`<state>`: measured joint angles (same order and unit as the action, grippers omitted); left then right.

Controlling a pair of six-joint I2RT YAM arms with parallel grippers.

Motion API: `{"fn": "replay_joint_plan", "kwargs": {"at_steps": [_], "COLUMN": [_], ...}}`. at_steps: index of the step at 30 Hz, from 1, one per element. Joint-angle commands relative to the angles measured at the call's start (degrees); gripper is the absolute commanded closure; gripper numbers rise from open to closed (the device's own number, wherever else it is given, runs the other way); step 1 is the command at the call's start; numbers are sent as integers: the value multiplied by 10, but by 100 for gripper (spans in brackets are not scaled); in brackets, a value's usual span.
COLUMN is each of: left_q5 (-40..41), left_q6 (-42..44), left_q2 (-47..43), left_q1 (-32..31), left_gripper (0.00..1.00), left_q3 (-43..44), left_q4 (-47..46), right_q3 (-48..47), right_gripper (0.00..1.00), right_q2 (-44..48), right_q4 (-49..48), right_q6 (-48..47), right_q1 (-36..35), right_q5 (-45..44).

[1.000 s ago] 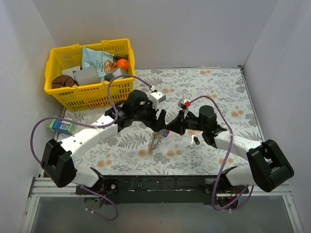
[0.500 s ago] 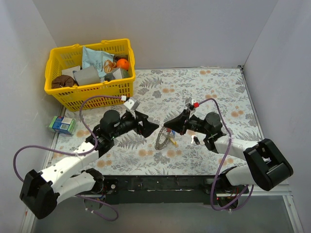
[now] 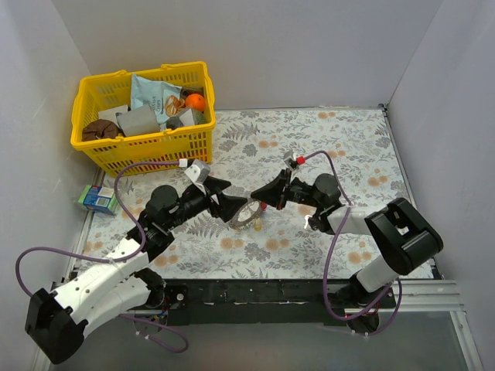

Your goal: Put the keys on the keyring

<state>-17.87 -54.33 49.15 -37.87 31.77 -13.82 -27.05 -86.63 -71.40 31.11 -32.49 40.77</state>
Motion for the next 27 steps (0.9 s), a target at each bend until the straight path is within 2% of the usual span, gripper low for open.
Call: {"fn": "replay_joint_plan", "kwargs": {"at_steps": [1, 5, 6, 9, 19, 27], "left_q5": [45, 46, 43, 36, 13, -47], "left_q6": [30, 20, 19, 4, 10, 68], "left_q2": [-44, -43, -37, -14, 53, 90], "left_q1": [2, 2, 2, 2, 3, 2], "left_gripper": [18, 20, 20, 22, 27, 34], "left_q3": [18, -1, -7, -31, -61, -71], "left_q4": [31, 22, 15, -23, -68, -56], "right_q3": [-80, -76, -67, -32, 94, 103], "right_gripper": [99, 99, 99, 99, 99, 99], "right_q2": [-32, -75, -85, -117, -78, -76], "right_q4": [-62, -109, -156, -215, -226, -243], "right_q6": [2, 30, 44, 74, 55, 62], "right_q1": [-34, -57, -58, -58, -53, -32], "right_q5": [6, -1, -5, -13, -50, -44]}}
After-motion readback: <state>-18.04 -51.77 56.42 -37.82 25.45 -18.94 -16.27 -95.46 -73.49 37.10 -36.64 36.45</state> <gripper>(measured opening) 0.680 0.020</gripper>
